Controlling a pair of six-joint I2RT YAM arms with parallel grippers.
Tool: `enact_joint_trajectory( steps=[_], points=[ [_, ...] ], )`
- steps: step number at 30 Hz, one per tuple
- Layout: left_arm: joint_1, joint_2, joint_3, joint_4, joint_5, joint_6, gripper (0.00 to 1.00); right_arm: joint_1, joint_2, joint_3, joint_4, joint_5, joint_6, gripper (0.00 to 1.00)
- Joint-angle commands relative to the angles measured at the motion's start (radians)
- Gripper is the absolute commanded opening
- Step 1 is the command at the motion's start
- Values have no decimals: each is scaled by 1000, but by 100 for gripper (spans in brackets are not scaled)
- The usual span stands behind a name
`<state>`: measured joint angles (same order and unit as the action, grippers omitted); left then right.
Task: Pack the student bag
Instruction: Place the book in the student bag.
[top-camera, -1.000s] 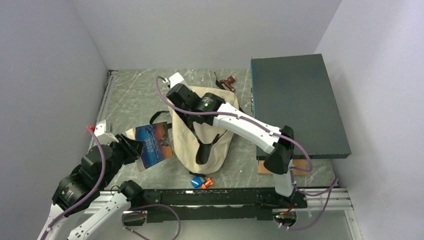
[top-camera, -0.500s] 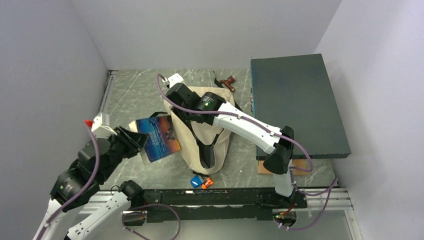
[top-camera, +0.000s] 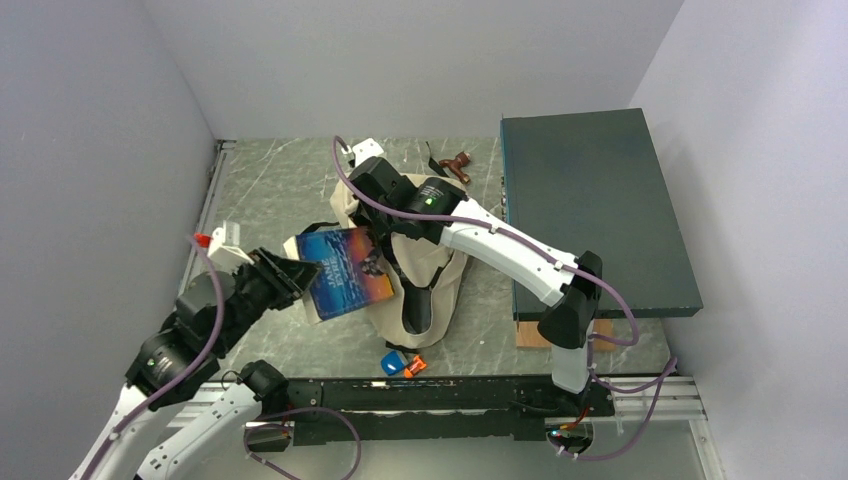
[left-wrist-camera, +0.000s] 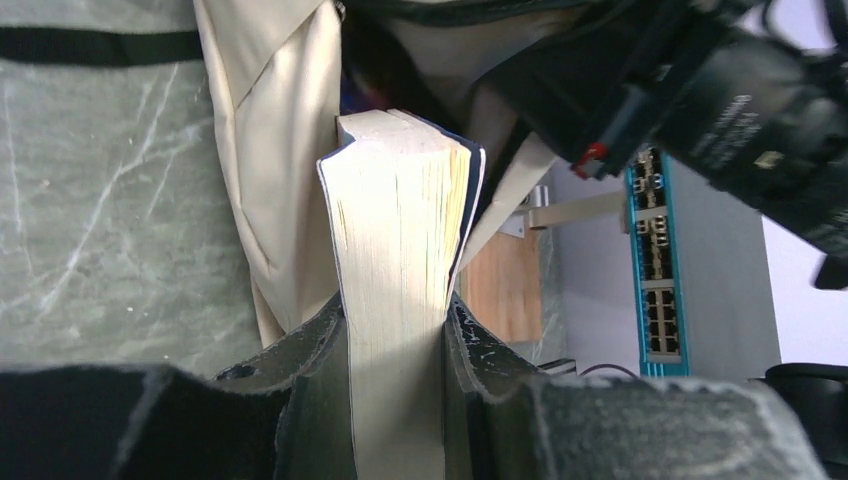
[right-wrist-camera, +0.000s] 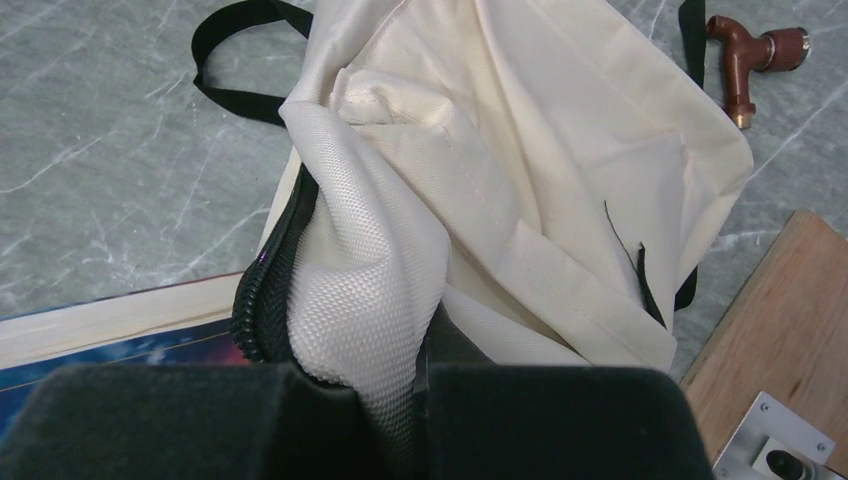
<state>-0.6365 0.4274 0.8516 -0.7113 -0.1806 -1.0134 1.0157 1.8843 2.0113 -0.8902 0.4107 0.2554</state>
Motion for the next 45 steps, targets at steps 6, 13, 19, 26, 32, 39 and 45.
enact_joint_trajectory(
  steps=[6, 13, 19, 26, 32, 39, 45],
  points=[
    [-3, -4, -231, 654, 117, -258, 0, -3, -113, 44, 112, -22, 45, 0],
    [-3, 31, -316, 803, -36, -328, 0, 2, -145, 5, 125, -48, 68, 0],
    [-3, 68, -421, 1096, -130, -399, 0, 4, -148, 9, 109, -59, 69, 0],
    [-6, 221, -472, 1309, -200, -392, 0, 9, -152, 18, 90, -55, 103, 0],
    [-46, 427, -564, 1642, -284, -283, 0, 9, -130, 68, 1, -151, -11, 0],
    [-166, 714, -553, 1945, -524, -186, 0, 9, -162, -12, -5, -274, -68, 0],
    [-203, 1015, -494, 2253, -639, -171, 0, 9, -150, -18, -22, -339, -49, 0]
  ],
)
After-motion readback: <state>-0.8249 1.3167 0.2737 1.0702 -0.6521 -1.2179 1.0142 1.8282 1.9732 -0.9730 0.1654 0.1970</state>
